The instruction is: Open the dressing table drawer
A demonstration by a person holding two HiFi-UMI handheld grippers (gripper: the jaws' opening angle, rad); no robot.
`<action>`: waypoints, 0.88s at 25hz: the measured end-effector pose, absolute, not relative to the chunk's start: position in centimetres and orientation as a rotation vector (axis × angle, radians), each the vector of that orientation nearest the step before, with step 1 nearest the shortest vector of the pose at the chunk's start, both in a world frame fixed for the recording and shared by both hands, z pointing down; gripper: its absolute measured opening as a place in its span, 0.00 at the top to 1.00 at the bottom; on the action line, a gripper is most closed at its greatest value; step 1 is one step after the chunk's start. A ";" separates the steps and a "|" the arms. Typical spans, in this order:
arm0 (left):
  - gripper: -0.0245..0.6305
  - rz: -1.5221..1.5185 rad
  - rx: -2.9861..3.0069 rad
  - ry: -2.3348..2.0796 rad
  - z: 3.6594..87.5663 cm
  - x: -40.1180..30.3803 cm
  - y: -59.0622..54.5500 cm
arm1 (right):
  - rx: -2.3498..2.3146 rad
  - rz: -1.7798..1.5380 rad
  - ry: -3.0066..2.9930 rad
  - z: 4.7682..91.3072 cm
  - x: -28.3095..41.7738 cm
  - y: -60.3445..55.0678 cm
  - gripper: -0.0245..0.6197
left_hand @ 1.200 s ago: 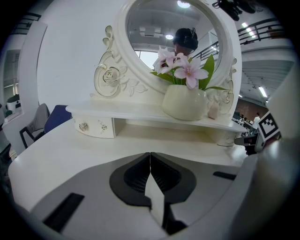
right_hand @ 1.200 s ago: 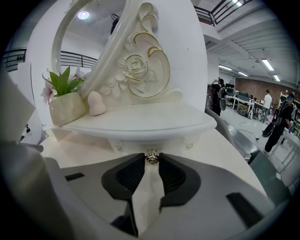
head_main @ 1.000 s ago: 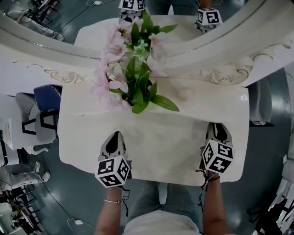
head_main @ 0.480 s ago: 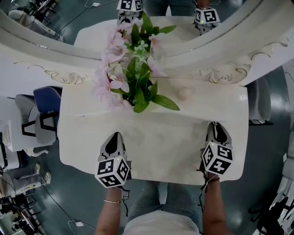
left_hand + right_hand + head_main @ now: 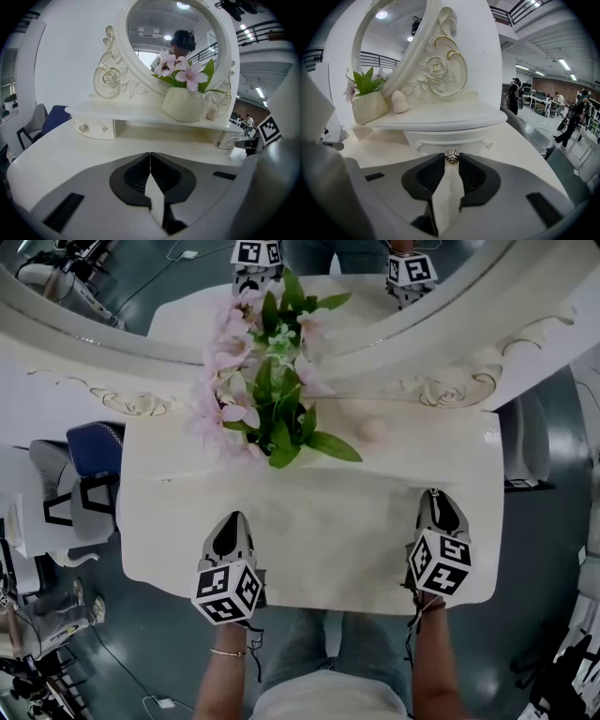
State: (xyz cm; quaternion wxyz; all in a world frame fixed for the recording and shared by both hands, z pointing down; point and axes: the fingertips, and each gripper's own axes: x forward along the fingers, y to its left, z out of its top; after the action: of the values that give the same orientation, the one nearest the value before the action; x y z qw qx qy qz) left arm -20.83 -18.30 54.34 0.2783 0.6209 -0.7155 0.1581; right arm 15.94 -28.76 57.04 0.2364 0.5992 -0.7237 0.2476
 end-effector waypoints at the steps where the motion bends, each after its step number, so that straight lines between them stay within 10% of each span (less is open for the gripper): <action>1: 0.93 0.421 1.666 -1.919 54.3 -20.8 -18.3 | 1.643 0.679 -1.985 57.0 15.9 -28.7 0.80; 22: 0.93 0.423 1.678 -1.914 54.0 -20.0 -17.8 | 1.625 0.690 -1.997 57.1 16.1 -27.5 0.80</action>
State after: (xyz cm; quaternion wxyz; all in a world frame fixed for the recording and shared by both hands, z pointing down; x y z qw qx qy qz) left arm -20.00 -17.77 53.96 0.2772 0.6248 -0.7127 0.1576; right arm 16.09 -27.47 57.11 0.2357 0.5925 -0.7280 0.2517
